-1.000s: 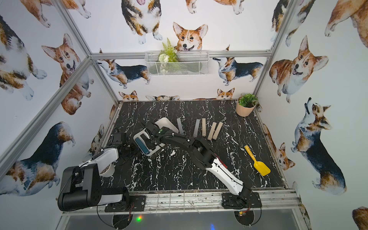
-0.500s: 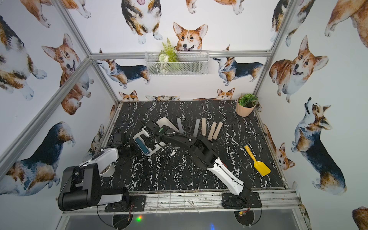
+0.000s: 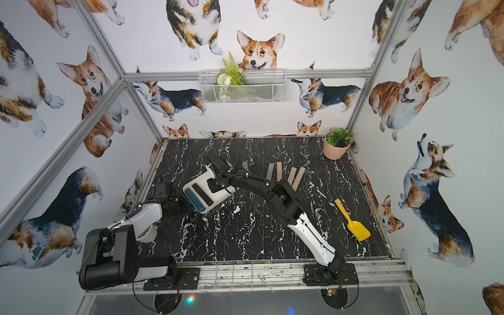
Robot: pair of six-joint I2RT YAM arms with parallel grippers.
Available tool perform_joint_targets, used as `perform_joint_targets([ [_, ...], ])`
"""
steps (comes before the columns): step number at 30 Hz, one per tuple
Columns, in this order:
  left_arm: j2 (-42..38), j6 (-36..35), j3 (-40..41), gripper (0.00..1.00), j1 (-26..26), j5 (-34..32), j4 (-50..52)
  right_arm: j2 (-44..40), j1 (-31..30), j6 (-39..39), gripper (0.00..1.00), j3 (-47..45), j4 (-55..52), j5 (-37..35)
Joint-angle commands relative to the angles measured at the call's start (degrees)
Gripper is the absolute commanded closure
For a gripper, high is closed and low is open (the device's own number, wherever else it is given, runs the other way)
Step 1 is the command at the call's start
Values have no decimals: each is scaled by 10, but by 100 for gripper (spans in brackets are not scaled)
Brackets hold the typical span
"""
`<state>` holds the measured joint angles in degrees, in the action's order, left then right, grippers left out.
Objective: Put the pruning pliers into the storage box
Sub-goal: Place the pruning pliers in the storage box.
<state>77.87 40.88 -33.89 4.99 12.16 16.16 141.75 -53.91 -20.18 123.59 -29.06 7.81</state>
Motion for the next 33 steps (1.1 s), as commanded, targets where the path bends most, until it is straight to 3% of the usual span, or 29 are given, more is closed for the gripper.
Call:
perform_joint_targets([
  [1, 3, 2, -2, 66, 0, 5, -1, 19, -1, -2, 84, 22, -4, -2],
  [9, -2, 1, -4, 66, 0, 4, 2, 81, -22, 6, 95, 106, -53, -10],
  [33, 4, 3, 1, 66, 0, 8, -6, 102, -34, 4, 94, 116, -31, 23],
])
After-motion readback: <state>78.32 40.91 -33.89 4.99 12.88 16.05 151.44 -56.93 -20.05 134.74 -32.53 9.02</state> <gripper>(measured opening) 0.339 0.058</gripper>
